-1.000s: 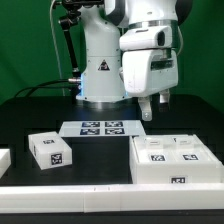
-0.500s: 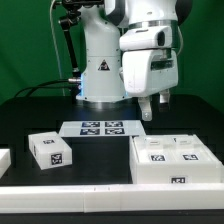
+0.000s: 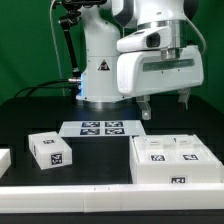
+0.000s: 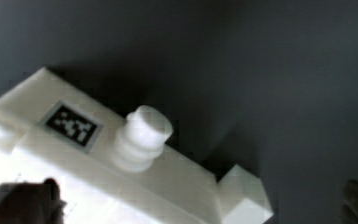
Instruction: Assemble cabinet
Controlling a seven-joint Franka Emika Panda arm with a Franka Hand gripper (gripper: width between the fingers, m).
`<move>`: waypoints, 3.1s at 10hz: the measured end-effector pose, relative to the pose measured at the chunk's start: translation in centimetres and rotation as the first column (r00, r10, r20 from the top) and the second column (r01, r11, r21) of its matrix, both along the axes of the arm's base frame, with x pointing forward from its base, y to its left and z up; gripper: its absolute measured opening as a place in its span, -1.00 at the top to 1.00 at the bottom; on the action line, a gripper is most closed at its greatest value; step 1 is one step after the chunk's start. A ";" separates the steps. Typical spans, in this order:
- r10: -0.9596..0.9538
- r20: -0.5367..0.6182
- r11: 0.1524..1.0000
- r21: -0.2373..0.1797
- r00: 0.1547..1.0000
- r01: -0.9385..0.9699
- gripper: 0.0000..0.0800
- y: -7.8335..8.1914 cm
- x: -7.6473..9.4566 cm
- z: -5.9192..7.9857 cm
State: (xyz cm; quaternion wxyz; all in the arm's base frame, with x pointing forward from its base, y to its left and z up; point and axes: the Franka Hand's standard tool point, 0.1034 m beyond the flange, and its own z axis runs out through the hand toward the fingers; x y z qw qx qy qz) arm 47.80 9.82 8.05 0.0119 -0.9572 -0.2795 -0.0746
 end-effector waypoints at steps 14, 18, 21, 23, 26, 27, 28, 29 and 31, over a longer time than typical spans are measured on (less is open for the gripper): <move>-0.577 -0.119 0.808 0.055 0.808 0.586 -0.99 1.1 -0.8 -0.7; -0.652 -0.144 0.750 0.019 0.744 0.661 -0.99 -0.1 -1.1 -2.3; -0.654 -0.138 0.749 0.018 0.744 0.662 -0.99 -1.1 0.3 -3.2; -0.651 -0.139 0.752 0.018 0.747 0.659 -0.99 -1.0 0.3 -3.3; -0.647 -0.137 0.755 0.019 0.750 0.655 -0.99 -1.1 0.2 -3.6; -0.649 -0.141 0.754 0.014 0.748 0.657 -0.99 -1.2 -0.2 -4.6; -0.653 -0.146 0.751 0.008 0.743 0.661 -0.99 -1.4 -0.1 -5.2; -0.651 -0.145 0.752 0.009 0.745 0.659 -0.99 -1.5 0.3 -5.5; -0.636 -0.141 0.765 0.013 0.759 0.644 -0.99 -1.6 1.3 -6.0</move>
Offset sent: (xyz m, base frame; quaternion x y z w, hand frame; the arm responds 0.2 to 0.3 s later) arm 0.0000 0.0000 0.0000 0.0000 0.0000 0.1938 0.9810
